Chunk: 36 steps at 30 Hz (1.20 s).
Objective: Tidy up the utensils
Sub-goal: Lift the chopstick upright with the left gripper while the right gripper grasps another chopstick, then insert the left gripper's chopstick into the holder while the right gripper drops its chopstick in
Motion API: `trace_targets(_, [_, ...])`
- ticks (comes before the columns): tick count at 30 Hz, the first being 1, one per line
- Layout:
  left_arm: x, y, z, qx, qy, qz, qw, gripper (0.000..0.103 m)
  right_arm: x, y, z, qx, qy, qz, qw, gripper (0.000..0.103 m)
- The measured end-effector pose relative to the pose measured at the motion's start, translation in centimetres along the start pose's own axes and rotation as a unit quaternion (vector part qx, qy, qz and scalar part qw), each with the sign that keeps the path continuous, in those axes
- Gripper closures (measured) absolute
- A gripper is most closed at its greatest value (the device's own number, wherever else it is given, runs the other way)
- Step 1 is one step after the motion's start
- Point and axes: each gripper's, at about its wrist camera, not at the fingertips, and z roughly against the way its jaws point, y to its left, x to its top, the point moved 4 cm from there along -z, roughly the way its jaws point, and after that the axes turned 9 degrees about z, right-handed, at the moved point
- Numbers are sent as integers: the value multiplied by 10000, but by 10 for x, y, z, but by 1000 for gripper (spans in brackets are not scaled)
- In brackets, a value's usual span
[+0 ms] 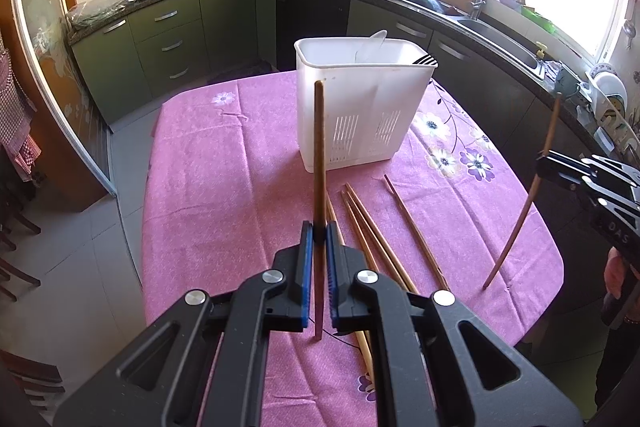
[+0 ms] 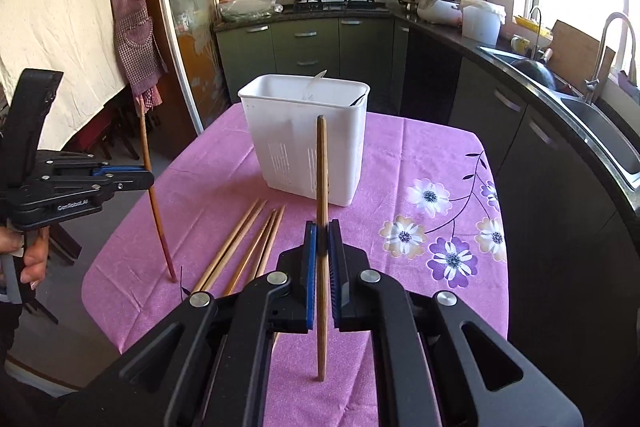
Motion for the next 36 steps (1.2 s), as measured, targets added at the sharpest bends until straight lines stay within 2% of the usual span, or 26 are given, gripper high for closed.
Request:
trace_targets(7, [-11, 0, 11, 3, -138, -48, 9999, 96, -24, 1, 39, 22, -228, -114, 9997, 96])
trace_targets(16, [-17, -2, 19, 1, -225, -131, 9997, 96, -27, -1, 44, 54, -265, -156, 9995, 96])
trace_targets(28, [-10, -6, 23, -32, -251, -188, 9995, 96, -14, 0, 36, 204, -297, -129, 9993, 96])
trace_targets(36, [9, -15, 33, -154, -310, -271, 9990, 96, 18, -3, 42, 345, -513, -85, 9981, 96])
